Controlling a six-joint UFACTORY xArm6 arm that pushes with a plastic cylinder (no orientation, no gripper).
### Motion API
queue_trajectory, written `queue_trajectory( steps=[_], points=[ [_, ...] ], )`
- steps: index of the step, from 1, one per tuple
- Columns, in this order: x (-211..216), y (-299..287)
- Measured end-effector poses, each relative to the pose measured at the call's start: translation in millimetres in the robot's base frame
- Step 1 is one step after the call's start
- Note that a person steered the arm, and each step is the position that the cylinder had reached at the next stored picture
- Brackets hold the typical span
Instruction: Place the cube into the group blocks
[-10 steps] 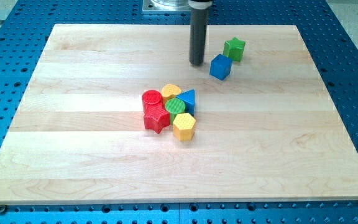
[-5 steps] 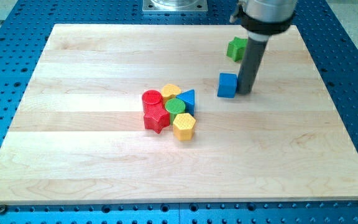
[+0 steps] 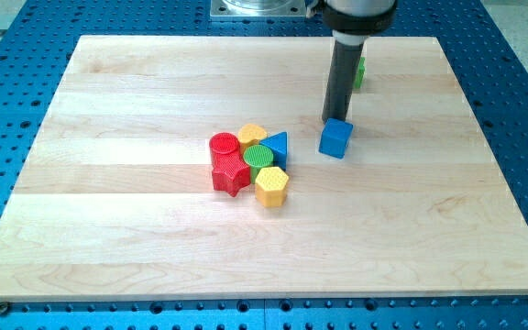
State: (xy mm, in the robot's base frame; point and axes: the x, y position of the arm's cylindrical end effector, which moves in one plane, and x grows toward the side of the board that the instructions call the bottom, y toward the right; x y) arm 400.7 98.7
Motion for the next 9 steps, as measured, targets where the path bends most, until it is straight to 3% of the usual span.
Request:
queue_trajectory(
  steps=[2,3,4,7,8,9],
  points=[
    [49.0,-4.9],
    [75.6,43.6],
    [84.9,1.5],
    [88.9,-22.9],
    [86.6,-4.0],
    [40.2,97.3]
  ],
)
